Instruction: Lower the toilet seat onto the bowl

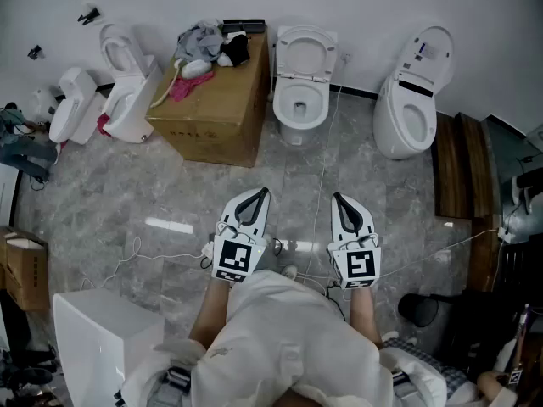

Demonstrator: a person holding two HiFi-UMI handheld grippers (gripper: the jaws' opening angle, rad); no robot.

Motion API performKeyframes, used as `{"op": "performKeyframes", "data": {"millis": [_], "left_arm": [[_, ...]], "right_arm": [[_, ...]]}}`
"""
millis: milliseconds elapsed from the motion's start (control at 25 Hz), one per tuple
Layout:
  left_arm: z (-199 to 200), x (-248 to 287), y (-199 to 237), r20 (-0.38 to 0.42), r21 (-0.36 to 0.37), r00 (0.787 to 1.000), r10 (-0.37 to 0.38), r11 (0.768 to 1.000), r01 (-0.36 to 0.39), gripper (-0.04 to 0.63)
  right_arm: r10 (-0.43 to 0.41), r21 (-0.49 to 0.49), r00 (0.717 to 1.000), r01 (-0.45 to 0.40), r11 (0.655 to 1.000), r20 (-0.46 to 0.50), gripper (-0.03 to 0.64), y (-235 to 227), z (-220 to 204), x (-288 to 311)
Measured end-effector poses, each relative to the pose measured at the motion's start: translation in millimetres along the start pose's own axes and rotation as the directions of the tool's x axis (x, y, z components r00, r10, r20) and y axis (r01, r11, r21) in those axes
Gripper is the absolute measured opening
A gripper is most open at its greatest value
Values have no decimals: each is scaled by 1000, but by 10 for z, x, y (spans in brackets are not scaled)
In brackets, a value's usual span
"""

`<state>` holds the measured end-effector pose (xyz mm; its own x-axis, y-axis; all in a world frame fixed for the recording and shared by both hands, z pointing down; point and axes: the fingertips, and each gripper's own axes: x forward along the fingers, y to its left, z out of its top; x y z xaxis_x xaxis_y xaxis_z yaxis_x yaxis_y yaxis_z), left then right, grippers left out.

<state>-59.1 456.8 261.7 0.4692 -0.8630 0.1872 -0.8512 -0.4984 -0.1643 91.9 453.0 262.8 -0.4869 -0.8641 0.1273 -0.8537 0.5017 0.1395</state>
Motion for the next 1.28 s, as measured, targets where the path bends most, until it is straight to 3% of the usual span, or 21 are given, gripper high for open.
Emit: {"op": "performKeyframes", "data": {"millis": [160, 440, 1160, 1280], "left_arm": [[-34, 125, 22, -8, 2, 1000, -5, 1000, 5, 14], [-32, 578, 274, 4, -2, 1000, -19, 1000, 19, 14], [-33, 1899, 1492, 15, -13, 996, -92, 996, 92, 14], [-40, 2060, 1647, 20, -11, 995, -99, 995, 99, 14]], "right_arm": [[-30, 29, 999, 29, 999, 15, 8, -114, -4, 98], [-43, -8, 999, 43, 999, 18, 8, -324, 26, 560], [-92, -35, 995, 91, 995, -42, 8, -738, 155, 2189], [-103, -35, 995, 102, 994, -13, 8, -777, 190, 2379]]}}
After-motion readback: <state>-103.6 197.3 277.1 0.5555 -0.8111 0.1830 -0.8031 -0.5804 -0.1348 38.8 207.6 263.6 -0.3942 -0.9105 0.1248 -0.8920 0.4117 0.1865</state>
